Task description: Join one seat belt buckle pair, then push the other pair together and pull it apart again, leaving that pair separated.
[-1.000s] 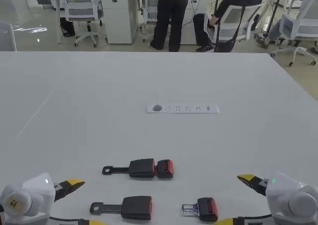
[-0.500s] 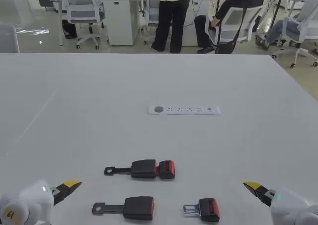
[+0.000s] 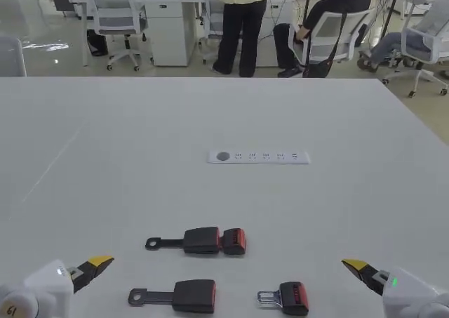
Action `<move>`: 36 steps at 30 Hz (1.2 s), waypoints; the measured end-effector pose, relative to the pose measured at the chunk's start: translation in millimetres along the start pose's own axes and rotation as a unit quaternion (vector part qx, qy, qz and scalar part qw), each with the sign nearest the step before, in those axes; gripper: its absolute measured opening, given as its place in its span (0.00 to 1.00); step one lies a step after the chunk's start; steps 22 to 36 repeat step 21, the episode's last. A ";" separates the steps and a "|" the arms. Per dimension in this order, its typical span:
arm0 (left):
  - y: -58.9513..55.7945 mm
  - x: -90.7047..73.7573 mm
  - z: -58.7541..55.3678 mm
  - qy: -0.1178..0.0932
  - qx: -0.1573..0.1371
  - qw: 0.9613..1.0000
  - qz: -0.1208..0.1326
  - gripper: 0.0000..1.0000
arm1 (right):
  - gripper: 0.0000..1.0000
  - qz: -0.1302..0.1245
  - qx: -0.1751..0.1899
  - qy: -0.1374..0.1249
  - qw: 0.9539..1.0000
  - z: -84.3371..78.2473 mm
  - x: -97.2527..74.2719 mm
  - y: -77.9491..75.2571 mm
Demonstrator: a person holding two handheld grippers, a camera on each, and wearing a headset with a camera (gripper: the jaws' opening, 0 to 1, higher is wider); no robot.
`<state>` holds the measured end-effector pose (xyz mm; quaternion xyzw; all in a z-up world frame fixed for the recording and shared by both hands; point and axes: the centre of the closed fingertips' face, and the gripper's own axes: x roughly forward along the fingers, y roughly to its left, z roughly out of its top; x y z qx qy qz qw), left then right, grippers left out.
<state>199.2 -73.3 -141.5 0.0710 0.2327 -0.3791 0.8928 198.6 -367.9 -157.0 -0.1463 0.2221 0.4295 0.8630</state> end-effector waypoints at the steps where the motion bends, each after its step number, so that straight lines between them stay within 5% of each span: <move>1: 1.4 0.6 0.0 0.000 0.001 1.000 0.000 1.00 | 1.00 0.000 0.001 0.000 1.000 -0.3 0.0 -0.3; 36: -0.7 2.3 5.0 -0.006 0.006 1.000 -0.001 1.00 | 0.99 -0.008 0.006 -0.009 1.000 3.8 -1.6 -4.9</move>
